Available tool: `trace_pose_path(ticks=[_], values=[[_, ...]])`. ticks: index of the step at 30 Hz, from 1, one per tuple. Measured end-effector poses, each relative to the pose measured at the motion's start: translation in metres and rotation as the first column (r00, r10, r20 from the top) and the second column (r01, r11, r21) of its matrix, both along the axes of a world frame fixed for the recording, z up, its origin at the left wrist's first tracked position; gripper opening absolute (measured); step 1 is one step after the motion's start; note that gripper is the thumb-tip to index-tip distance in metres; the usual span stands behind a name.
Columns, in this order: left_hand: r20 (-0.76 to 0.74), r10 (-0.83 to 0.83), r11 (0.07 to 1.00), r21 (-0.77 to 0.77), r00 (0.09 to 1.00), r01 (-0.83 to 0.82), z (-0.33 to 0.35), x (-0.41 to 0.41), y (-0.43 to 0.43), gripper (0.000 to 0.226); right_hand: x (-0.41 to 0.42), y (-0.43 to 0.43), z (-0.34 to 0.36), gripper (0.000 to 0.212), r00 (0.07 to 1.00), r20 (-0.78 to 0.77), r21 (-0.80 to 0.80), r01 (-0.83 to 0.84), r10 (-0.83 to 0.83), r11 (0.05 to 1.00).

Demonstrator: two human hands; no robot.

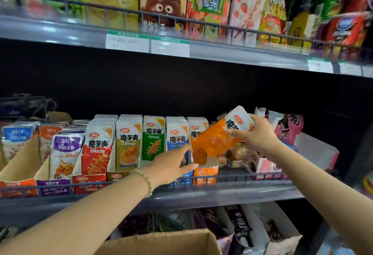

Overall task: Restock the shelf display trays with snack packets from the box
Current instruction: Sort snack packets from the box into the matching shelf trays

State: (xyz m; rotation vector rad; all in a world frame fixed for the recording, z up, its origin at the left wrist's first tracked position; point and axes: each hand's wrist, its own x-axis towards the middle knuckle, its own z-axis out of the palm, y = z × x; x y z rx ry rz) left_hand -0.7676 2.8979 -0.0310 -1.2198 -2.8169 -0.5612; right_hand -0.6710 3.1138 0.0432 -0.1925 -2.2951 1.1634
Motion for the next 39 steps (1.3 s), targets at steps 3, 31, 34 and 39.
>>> trace_pose_path(ticks=[3, 31, 34, 39], values=[[0.033, -0.070, 0.997, 0.014, 0.997, 0.070, -0.004, -0.004, 0.008, 0.037, -0.026, -0.001, -0.005, 0.033, 0.997, 0.066, 0.206, 0.012, -0.026, 0.979], [0.001, -0.150, 0.982, 0.118, 0.989, 0.149, -0.023, -0.024, 0.018, 0.014, -0.126, -0.004, -0.058, 0.088, 0.990, 0.132, 0.699, -0.065, -0.039, 0.712], [-0.042, -0.121, 0.990, 0.074, 0.992, 0.124, -0.021, -0.013, 0.012, 0.029, -0.114, -0.008, -0.054, 0.085, 0.994, 0.105, 0.627, -0.042, -0.031, 0.778], [-0.126, -0.098, 0.988, 0.108, 0.987, 0.112, -0.015, 0.013, -0.024, 0.053, -0.071, -0.022, -0.049, 0.065, 0.995, 0.072, 0.552, -0.103, 0.075, 0.827]])
